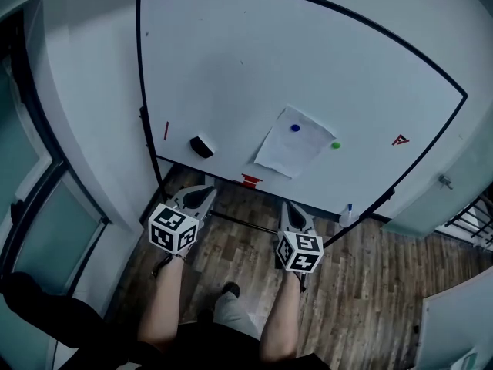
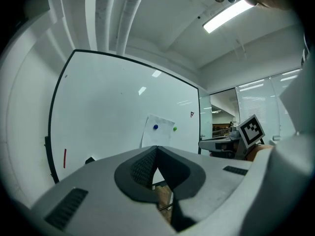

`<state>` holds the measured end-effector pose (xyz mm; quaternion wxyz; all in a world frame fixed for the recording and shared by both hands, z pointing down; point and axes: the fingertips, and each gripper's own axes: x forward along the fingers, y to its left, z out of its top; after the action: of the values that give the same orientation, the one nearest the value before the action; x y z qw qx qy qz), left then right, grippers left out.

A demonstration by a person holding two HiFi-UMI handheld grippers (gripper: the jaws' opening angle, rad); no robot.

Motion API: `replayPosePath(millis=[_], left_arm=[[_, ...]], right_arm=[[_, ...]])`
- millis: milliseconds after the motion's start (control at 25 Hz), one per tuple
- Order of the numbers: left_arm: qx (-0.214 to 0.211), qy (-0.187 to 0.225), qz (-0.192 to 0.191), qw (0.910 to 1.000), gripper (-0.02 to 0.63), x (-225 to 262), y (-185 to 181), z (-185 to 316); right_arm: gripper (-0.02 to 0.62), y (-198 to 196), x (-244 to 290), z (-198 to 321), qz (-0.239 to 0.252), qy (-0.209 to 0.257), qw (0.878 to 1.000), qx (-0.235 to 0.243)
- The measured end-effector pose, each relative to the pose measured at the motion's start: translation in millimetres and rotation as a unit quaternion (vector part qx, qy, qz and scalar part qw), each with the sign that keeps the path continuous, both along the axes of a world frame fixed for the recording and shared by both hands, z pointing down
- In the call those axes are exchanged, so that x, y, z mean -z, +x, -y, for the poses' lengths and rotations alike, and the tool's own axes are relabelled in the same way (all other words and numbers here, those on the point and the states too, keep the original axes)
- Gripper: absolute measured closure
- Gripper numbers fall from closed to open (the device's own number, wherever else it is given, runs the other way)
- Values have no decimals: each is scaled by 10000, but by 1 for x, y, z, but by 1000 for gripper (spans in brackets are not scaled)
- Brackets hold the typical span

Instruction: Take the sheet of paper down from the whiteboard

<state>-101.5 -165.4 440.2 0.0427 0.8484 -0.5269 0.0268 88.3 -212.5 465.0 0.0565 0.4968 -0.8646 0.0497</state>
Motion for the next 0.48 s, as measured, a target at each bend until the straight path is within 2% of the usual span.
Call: replayPosePath(millis=[320,480], left_arm=[[-82,-203,-93,9997,586,-28,-11,31],[-209,-235,66,9995,586,-30,-16,53]], right_arm=[[571,-6,-27,27,-32,-176,9998,-97],[571,-10,-37,46,83,-288,9992,-249]])
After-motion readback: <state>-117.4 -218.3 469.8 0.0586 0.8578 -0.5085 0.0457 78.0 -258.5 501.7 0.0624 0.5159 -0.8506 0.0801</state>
